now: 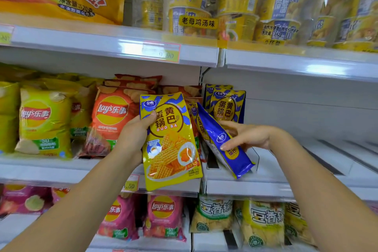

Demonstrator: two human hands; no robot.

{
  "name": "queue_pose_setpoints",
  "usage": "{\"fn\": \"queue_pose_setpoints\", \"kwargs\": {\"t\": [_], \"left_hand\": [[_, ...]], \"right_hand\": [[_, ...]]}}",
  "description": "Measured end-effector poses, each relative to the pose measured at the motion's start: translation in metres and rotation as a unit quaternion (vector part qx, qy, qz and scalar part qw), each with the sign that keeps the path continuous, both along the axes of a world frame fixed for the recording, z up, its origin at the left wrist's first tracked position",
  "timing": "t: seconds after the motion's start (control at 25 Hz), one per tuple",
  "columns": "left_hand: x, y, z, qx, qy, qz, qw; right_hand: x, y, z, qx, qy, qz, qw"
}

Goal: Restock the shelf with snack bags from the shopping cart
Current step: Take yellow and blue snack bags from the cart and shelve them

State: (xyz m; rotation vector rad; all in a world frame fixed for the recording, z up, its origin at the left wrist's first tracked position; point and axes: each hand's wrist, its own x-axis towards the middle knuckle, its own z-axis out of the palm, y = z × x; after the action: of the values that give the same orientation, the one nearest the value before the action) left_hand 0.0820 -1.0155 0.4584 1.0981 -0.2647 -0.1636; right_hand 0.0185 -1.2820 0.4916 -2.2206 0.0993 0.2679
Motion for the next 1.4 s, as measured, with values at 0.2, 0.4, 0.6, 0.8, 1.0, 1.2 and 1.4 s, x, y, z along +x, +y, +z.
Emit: {"fn": "queue_pose_setpoints", "kwargs": {"t": [0.2, 0.4, 0.6, 0.8, 1.0, 1.2, 1.4], "left_hand": [[-0.003, -0.006, 0.004, -0.008, -0.007, 0.002, 1.000], [-0.007, -0.013, 0.004, -0.007, -0.005, -0.001, 1.000], [-0.004, -0.012, -0.002, -0.017, -0.007, -0.001, 1.000], [-0.002, -0.020, -0.002, -0.009, -0.012, -0.015, 1.000], [-0.001, -0.032, -0.001, 0.007, -0.028, -0.035, 0.999], [-0.015, -0.075, 0.011, -0.010, -0.038, -0.085, 0.996], [-0.016, -0.135, 0.025, 0.049, -0.157, -0.039, 0.986]], "right_hand": [[-0.018, 0.023, -0.017, -0.021, -0.278, -0.254, 0.926], [0.001, 0.039, -0.039, -0.163, -0.267, -0.401, 0.861], [-0.005, 0.029, -0.054, -0.147, -0.238, -0.353, 0.893], [0.023, 0.028, -0.066, -0.255, -0.261, -0.316, 0.876], [0.023, 0.016, -0.052, -0.209, -0.207, -0.268, 0.917], [-0.034, 0.014, -0.037, 0.087, -0.235, -0.140, 0.958], [-0.047, -0.003, -0.031, 0.326, -0.277, -0.118, 0.896]]}}
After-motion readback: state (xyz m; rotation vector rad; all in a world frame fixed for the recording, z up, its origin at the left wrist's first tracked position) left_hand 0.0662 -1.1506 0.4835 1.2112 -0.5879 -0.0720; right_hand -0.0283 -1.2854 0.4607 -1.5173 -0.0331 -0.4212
